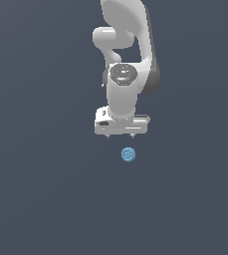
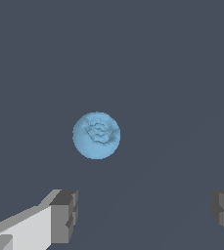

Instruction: Pick up the object and move it to a goal position.

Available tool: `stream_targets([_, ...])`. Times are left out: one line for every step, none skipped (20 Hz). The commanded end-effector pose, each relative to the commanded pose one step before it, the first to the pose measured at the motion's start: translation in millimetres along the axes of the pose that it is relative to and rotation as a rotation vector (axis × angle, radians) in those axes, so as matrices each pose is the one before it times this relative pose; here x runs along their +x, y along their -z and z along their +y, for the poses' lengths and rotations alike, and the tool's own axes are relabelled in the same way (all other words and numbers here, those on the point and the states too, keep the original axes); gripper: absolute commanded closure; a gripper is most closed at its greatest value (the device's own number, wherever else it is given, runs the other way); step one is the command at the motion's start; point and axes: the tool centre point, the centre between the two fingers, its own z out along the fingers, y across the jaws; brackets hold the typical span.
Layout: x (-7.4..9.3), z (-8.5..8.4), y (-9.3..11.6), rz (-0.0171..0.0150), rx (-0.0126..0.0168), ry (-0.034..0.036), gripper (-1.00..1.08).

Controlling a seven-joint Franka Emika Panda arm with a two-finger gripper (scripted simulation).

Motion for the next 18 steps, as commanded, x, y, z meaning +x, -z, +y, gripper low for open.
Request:
stream_targets([0.00,0.01,0.00,0.00000,0.00000,0.00000,-0.92])
stream_targets([-0.05,-0.51,-0.07,-0.00034,-0.00007,0.00060,-0.92])
stream_targets([-0.10,-1.78,-0.40,-0.00130,-0.00023,0.00222,-0.92])
stream_targets([-0.20,-2.76,-0.55,-0.00199,-0.00035,0.00342,-0.92])
stream_targets([-0.29,-3.85,-0.75,-0.00279,-0.00050,0.00489,-0.92])
stream_targets([-0.39,-4.88,-0.92,-0.00357,-0.00065,0.00646,-0.92])
stream_targets([-0.45,-5.01,-0.86,-0.00371,-0.00069,0.00705,-0.92])
stream_targets([-0.39,-3.86,-0.59,-0.00294,-0.00055,0.00595,-0.92])
stream_targets([-0.31,-2.69,-0.33,-0.00214,-0.00040,0.00469,-0.92])
stream_targets([-0.23,-1.53,-0.10,-0.00132,-0.00023,0.00326,-0.92])
stream_targets([-0.13,-0.44,0.07,-0.00050,-0.00008,0.00161,-0.92])
stream_targets([0.06,0.19,-0.07,0.00000,0.00000,0.00000,-0.92])
stream_targets([0.11,0.84,0.10,0.00093,0.00016,-0.00240,-0.92])
stream_targets([0.23,0.24,-0.30,0.00060,0.00005,-0.00270,-0.92])
stream_targets([0.31,-0.02,-0.52,0.00060,0.00002,-0.00354,-0.92])
stream_targets([0.40,-0.29,-0.75,0.00064,-0.00001,-0.00443,-0.92])
stream_targets([0.49,-0.45,-0.97,0.00076,-0.00003,-0.00556,-0.92])
stream_targets([0.60,-0.53,-1.19,0.00095,-0.00004,-0.00687,-0.92])
